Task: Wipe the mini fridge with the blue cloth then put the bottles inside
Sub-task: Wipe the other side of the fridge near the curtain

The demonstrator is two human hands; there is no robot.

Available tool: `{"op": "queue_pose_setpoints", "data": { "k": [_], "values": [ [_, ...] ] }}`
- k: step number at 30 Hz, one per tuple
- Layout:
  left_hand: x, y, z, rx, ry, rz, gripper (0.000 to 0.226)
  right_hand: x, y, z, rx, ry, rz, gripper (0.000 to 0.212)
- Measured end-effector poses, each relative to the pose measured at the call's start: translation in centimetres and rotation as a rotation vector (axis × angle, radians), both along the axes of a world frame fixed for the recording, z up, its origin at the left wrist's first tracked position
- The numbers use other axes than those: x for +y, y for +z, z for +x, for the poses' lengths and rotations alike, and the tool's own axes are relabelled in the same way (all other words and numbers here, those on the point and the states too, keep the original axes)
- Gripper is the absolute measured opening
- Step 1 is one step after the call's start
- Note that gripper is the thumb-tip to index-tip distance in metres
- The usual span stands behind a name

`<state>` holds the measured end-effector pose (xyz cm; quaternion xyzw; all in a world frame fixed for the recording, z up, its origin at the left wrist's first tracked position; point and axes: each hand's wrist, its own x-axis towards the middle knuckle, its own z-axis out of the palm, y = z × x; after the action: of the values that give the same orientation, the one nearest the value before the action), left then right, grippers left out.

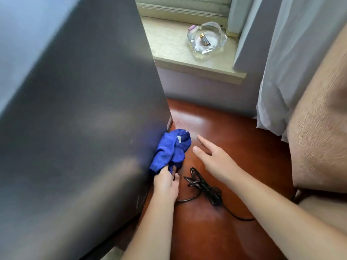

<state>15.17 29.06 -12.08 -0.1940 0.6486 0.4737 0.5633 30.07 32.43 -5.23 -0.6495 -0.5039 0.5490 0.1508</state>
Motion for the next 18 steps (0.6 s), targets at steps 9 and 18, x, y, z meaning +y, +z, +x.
{"op": "queue_pose_setpoints", "data": {
  "k": [9, 18],
  "values": [
    [8.6, 4.6, 2.0, -0.025, -0.095, 0.299, 0.012, -0.3, 1.1, -0.1, 0.084, -0.08, 0.083, 0.054],
    [-0.6, 3.6, -0.6, -0.016, -0.042, 0.134, 0.017, -4.0, 1.6, 1.9, 0.049, -0.084, 0.04, 0.056]
  ]
}}
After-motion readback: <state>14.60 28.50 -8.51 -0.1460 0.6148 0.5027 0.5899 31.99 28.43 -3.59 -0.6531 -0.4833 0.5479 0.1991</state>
